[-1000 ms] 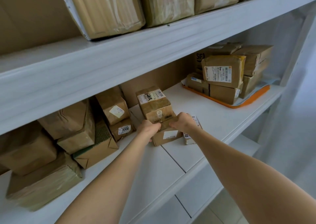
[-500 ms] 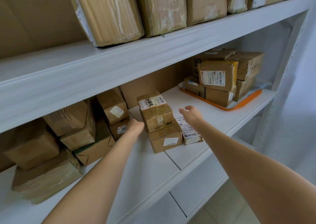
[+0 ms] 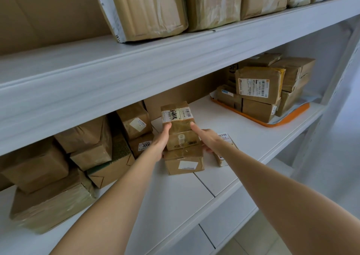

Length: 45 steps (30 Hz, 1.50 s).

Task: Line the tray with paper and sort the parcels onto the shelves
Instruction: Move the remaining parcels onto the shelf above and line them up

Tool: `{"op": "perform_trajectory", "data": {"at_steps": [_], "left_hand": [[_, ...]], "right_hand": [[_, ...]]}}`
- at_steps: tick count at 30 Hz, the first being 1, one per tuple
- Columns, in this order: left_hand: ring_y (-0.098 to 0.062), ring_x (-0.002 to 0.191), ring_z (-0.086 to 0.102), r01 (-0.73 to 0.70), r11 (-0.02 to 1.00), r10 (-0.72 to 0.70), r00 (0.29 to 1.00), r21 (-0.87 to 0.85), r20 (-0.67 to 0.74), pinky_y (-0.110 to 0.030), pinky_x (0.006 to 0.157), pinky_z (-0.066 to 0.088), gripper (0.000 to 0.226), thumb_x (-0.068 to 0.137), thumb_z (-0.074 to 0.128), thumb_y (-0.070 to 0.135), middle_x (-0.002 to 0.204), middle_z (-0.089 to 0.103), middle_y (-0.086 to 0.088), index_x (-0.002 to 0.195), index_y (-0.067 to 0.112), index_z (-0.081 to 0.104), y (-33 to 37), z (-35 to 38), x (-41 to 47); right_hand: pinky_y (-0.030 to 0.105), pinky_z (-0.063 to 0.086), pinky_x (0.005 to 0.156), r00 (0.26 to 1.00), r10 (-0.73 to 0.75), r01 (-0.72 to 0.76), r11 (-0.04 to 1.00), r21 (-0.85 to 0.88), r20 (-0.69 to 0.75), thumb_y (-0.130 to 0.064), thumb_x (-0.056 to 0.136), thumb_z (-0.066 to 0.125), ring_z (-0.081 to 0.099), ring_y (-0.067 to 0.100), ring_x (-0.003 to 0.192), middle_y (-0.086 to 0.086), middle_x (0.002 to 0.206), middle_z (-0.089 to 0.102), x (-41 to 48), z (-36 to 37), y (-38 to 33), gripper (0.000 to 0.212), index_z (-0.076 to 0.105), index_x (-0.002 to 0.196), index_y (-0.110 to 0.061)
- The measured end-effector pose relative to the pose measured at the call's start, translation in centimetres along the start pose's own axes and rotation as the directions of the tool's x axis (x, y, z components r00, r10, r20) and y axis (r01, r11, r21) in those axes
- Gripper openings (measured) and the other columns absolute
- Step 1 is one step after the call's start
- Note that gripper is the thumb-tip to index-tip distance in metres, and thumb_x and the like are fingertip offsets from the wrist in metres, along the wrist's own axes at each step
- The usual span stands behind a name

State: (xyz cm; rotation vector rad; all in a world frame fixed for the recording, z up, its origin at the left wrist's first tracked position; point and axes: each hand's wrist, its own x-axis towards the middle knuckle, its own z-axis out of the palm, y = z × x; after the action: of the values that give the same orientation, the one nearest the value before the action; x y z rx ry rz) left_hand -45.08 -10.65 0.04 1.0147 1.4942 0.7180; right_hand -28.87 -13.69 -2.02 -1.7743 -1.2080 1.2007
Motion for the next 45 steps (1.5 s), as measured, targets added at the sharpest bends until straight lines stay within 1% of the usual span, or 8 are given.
{"op": "perform_trajectory", "data": {"at_steps": [4,7,16,22,27,32,38,45], "left_hand": [[-0.023,0.094,0.062,-0.022,0.999,0.023,0.999,0.031,-0.041,-0.038,0.073,0.051,0.064,0.081,0.047,0.071,0.103,0.067,-0.005,0.12,0.021,0.055,0.8,-1.4,0.9],[-0.024,0.11,0.054,-0.069,0.995,0.076,0.992,0.078,-0.097,-0.039,0.093,0.043,0.072,0.079,0.051,0.069,0.124,0.058,-0.004,0.13,0.017,0.05,1.4,-1.5,1.7],[-0.016,0.084,0.059,-0.141,0.982,0.153,0.984,0.13,-0.095,-0.027,0.058,0.04,0.049,0.084,0.059,0.051,0.099,0.064,-0.001,0.121,0.018,0.056,1.7,-0.4,2.7],[-0.013,0.076,0.058,-0.156,0.977,0.171,0.98,0.144,-0.104,-0.025,0.055,0.041,0.039,0.086,0.059,0.041,0.088,0.061,0.001,0.116,0.016,0.058,2.1,-0.4,2.9],[-0.009,0.068,0.049,-0.181,0.969,0.205,0.969,0.166,-0.141,-0.024,0.05,0.032,0.04,0.09,0.055,0.039,0.083,0.055,0.003,0.122,0.015,0.057,2.4,-0.6,2.9],[-0.013,0.072,0.055,-0.141,0.982,0.153,0.983,0.123,-0.097,-0.024,0.051,0.037,0.038,0.092,0.053,0.038,0.084,0.059,0.0,0.123,0.016,0.056,2.8,-0.8,2.6],[-0.024,0.095,0.065,-0.095,0.994,0.096,0.995,0.058,-0.025,-0.036,0.08,0.056,0.04,0.087,0.061,0.034,0.107,0.066,-0.01,0.123,0.016,0.057,2.8,-0.4,2.7],[-0.026,0.085,0.068,-0.053,0.995,0.055,0.998,-0.088,0.017,-0.04,0.069,0.058,0.031,0.082,0.068,0.032,0.098,0.069,-0.01,0.11,0.021,0.061,3.3,0.4,1.9]], "right_hand": [[0.035,0.044,0.089,0.986,-0.088,0.083,0.996,-0.041,-0.143,-0.075,0.087,0.036,0.054,0.024,0.107,0.012,0.129,0.057,0.6,-0.8,0.0,0.082,0.05,0.135,-0.011],[0.046,0.044,0.101,0.924,0.009,-0.139,0.94,-0.313,-0.383,-0.071,0.078,0.059,0.046,0.032,0.124,0.014,0.14,0.045,1.0,-3.0,1.5,0.087,0.036,0.143,-0.017],[0.043,0.045,0.099,0.89,0.228,-0.417,0.756,-0.505,-0.394,-0.052,0.067,0.079,0.047,0.034,0.122,0.016,0.132,0.049,1.1,-2.7,5.4,0.111,0.016,0.149,-0.013],[0.038,0.057,0.082,0.915,0.229,-0.222,0.973,0.061,-0.333,-0.041,0.076,0.074,0.059,0.029,0.102,0.013,0.115,0.056,2.1,-3.5,3.7,0.069,0.046,0.13,-0.009],[0.029,0.057,0.063,0.974,0.188,-0.098,0.852,0.514,-0.126,-0.054,0.079,0.067,0.065,0.024,0.088,0.011,0.102,0.063,2.0,-4.0,-0.5,0.058,0.05,0.119,-0.016],[0.033,0.058,0.083,0.987,0.153,-0.153,0.796,0.585,0.05,-0.061,0.077,0.066,0.068,0.025,0.085,0.014,0.095,0.068,1.9,-4.4,-2.4,0.054,0.059,0.102,-0.015],[0.03,0.059,0.058,0.978,0.138,-0.203,0.783,0.588,0.153,-0.06,0.08,0.065,0.073,0.022,0.061,0.011,0.068,0.074,1.7,-3.4,-2.5,0.048,0.056,0.099,-0.017],[0.033,0.061,0.068,0.976,0.15,-0.216,0.741,0.635,0.156,-0.06,0.078,0.067,0.068,0.028,0.087,0.014,0.1,0.065,0.5,-4.2,-2.2,0.05,0.054,0.101,-0.018]]}}
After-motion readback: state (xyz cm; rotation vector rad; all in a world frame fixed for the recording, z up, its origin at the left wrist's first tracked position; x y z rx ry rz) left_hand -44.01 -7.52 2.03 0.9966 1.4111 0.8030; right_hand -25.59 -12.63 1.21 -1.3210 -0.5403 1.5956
